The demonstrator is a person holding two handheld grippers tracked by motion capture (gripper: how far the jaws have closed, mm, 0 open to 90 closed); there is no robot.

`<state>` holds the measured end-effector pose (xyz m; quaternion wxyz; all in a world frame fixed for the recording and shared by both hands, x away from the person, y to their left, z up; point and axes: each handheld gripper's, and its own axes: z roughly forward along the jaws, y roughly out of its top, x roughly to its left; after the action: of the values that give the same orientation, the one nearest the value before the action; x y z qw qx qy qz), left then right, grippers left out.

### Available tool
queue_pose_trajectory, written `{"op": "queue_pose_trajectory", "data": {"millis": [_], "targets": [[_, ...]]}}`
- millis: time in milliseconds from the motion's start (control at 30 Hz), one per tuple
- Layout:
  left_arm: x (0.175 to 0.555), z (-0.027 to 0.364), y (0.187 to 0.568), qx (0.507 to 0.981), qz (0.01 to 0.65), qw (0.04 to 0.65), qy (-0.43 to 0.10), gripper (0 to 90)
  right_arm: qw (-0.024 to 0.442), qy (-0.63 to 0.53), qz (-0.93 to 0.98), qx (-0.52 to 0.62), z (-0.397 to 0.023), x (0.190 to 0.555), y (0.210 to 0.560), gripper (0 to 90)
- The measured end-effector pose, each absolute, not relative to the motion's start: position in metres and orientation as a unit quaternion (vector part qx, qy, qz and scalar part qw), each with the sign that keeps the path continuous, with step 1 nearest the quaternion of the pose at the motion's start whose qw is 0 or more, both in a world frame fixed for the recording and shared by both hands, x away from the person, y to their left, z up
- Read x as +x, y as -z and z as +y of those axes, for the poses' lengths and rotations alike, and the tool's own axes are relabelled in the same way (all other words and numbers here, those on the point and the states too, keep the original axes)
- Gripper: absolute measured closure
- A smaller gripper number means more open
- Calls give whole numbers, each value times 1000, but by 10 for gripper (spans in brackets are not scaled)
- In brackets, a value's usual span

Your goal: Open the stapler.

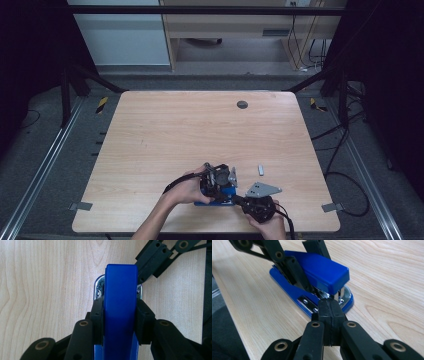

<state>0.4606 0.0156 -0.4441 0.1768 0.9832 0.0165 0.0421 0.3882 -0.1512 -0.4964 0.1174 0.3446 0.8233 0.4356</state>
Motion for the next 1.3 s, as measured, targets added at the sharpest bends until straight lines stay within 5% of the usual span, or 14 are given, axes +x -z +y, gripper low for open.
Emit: {"op": "queue_pose_trajectory", "data": {"millis": [833, 1300], "targets": [[460, 16, 443, 983, 13, 179, -37, 656, 97, -446, 819, 348, -144, 391, 500, 900], [463, 16, 443, 984, 2, 173, -34, 656, 133, -430, 829, 331, -141, 387, 498, 900]]}}
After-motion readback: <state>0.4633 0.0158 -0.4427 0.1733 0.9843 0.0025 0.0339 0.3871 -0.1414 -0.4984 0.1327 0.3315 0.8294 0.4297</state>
